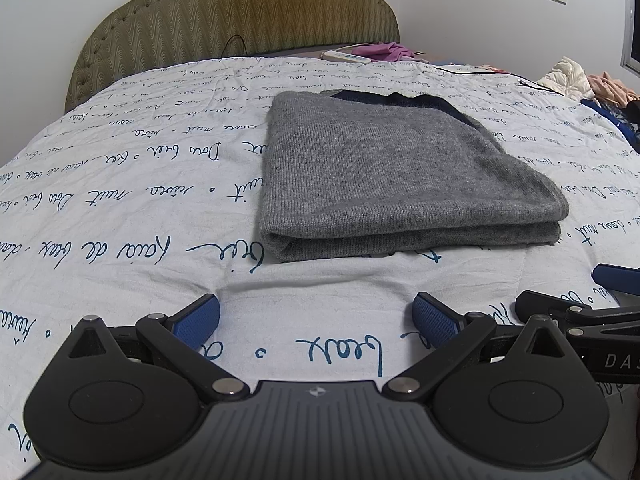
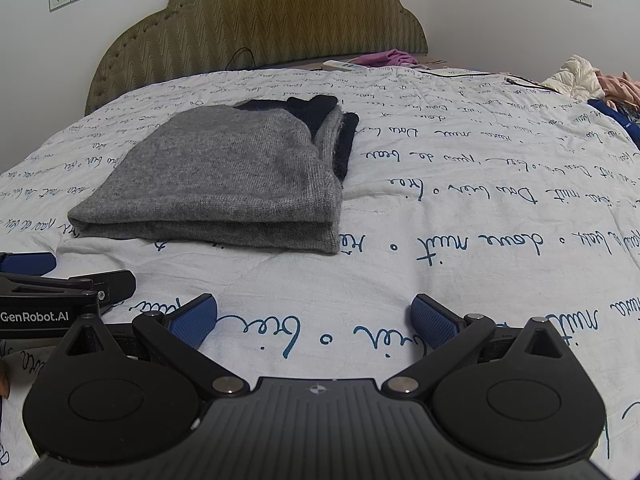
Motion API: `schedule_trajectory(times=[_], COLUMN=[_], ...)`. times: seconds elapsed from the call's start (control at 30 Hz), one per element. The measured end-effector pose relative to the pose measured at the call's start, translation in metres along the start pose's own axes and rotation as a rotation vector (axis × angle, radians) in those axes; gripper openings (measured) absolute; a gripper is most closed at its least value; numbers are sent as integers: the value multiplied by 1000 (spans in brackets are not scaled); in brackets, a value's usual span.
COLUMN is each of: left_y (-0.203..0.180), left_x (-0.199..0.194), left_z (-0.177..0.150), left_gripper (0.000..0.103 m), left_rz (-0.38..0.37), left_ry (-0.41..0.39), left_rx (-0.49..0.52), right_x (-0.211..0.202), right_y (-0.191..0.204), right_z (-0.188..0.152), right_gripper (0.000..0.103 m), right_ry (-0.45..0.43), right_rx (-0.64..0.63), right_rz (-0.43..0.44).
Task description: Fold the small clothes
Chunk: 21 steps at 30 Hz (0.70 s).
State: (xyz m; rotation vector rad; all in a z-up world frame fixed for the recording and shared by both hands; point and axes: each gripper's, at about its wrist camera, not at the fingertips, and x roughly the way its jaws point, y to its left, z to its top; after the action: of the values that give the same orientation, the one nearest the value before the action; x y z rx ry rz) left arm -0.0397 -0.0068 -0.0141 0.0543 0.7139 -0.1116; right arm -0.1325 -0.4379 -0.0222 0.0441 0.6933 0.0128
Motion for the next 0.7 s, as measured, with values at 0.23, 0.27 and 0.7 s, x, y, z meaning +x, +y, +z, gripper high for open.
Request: schedule_trajectory(times=[0.23,0.27,0.7], left_y=[0,0,0], left_x=[0,0,0], left_z=[0,0,0], left_gripper=[103,103,103], left_rz=[0,0,0], left_ry=[0,0,0], left_rx=[0,0,0], right_x=[-2,-1,-7], right_y=[0,1,-1], right_z=[-2,-2,-7], right_gripper=[103,103,103], right_ry=[0,-1,-2], right_rx=[0,0,2], right_rz=[0,0,-1])
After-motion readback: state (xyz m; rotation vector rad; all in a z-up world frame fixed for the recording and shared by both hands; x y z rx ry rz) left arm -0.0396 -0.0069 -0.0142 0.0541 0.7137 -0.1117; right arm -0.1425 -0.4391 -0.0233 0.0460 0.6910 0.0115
